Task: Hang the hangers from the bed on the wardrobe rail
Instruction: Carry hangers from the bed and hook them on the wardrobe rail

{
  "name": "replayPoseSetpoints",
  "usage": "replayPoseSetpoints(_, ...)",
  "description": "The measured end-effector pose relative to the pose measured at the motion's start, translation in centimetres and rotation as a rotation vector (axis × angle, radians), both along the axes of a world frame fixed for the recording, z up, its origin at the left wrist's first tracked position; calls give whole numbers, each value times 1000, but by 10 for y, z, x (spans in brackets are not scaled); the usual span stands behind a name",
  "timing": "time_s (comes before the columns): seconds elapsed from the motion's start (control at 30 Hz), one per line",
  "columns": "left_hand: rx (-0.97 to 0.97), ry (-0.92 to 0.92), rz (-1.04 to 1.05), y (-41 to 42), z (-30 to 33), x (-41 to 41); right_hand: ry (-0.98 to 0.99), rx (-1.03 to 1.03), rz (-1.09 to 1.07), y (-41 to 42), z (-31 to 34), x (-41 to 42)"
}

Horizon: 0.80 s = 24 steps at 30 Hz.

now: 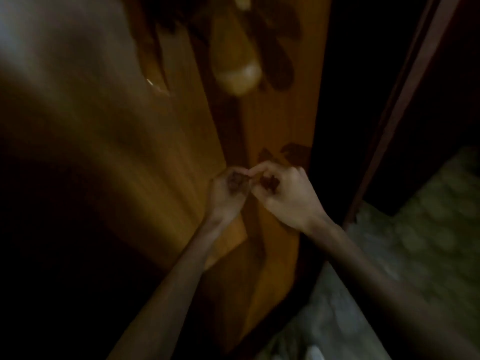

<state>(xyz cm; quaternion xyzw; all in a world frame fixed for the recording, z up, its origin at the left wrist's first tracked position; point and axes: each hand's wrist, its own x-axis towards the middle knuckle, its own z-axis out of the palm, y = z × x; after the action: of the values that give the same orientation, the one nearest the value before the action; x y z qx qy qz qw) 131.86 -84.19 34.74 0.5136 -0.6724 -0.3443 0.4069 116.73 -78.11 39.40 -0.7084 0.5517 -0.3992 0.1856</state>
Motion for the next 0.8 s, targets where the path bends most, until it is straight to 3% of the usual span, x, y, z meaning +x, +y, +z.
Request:
replayPoseSetpoints(0.1, 151, -116, -93, 4, -45, -12, 22, 168, -98, 14, -63, -14)
replayPoseSetpoints(0.17, 269, -290, -292, 13, -91, -23, -4, 333, -166, 33, -113, -24)
replayPoseSetpoints(0.27, 525, -446, -473, 47, -155, -41, -43, 598, -264, 80, -185, -39)
replayPoseSetpoints(0.43, 754, -717, -699, 103, -260, -53, -135, 1034, -437, 181, -290, -55)
replayPoseSetpoints(0.67, 790, -1052, -971, 198, -344, -64, -345, 1334, -747, 341, -381, -38)
replayPoseSetpoints(0.8, 760, -1157, -1117, 256, -358, -104, -611, 1368, -1027, 428, -402, -15)
